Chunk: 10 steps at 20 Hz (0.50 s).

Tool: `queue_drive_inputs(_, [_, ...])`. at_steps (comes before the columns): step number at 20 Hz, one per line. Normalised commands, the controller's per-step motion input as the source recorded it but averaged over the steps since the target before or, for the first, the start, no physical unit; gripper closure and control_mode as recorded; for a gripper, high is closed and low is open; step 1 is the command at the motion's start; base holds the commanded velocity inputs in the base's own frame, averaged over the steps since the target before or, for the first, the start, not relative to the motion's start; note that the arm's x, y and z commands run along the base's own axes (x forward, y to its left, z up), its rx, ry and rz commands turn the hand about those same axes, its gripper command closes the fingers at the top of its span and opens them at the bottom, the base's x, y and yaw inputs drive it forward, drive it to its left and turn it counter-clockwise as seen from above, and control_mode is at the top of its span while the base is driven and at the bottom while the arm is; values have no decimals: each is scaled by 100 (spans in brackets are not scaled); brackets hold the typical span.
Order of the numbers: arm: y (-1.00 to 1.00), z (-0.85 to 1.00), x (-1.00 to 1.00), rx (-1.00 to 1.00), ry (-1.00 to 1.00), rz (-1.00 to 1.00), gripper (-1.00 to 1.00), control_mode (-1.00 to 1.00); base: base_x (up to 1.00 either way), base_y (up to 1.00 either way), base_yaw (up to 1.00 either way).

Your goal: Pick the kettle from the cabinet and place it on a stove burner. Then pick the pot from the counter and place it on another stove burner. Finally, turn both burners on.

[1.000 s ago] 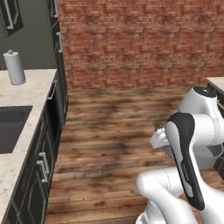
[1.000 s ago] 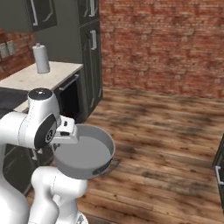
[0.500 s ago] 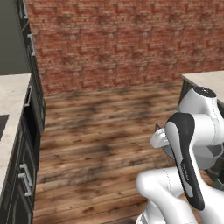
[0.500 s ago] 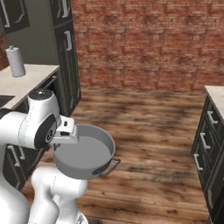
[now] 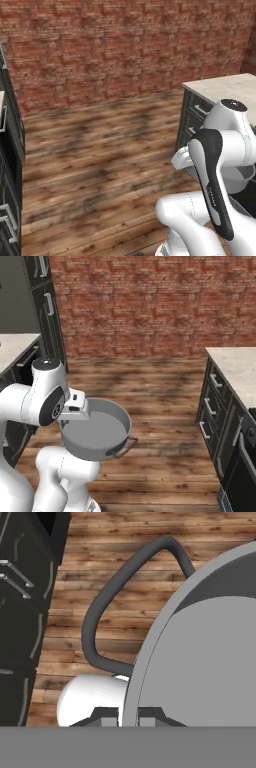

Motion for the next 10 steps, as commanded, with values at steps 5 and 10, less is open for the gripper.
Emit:
queue_drive_inputs(5, [0, 0, 0, 0, 0, 0, 100, 100, 29, -8, -30])
queue_drive_inputs(10, [0, 0, 0, 0, 0, 0, 100, 100, 39, 0, -32])
